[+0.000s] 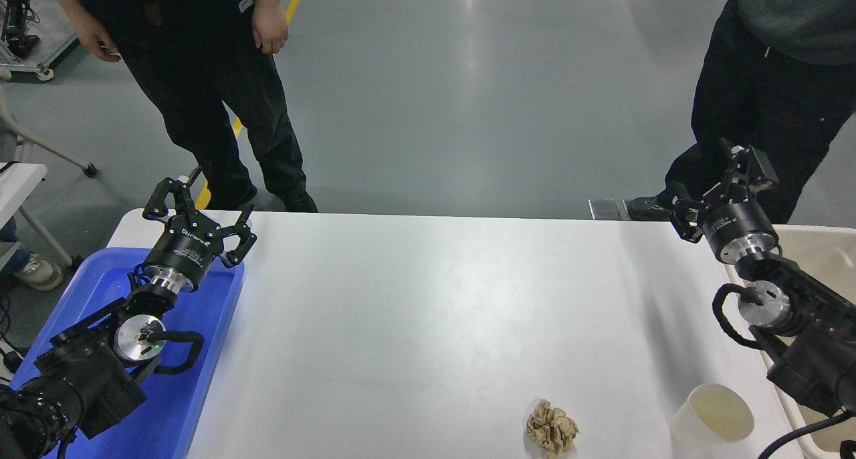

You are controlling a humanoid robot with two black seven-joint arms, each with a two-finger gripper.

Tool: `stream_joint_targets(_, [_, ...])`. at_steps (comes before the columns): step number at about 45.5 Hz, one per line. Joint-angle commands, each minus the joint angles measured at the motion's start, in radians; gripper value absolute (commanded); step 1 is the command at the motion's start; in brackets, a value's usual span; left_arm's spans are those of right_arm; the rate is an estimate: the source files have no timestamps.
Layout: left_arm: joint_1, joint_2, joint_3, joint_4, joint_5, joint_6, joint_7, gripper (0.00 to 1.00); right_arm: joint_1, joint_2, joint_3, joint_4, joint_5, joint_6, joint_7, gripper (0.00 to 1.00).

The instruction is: Dispose of the paper cup in the dustbin

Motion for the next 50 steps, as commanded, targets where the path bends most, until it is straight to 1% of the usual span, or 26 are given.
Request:
stream_joint_targets(1, [0.000,0.000,0.000,0.000,0.000,0.000,0.000,1.00,0.002,0.005,0.000,0.000,0.000,0.000,0.000,0.99])
stream_joint_targets(50, [0.000,0.000,0.000,0.000,0.001,0.000,0.000,1.00,-0.016,0.000,-0.015,-0.006,-0.002,0.000,0.000,0.99])
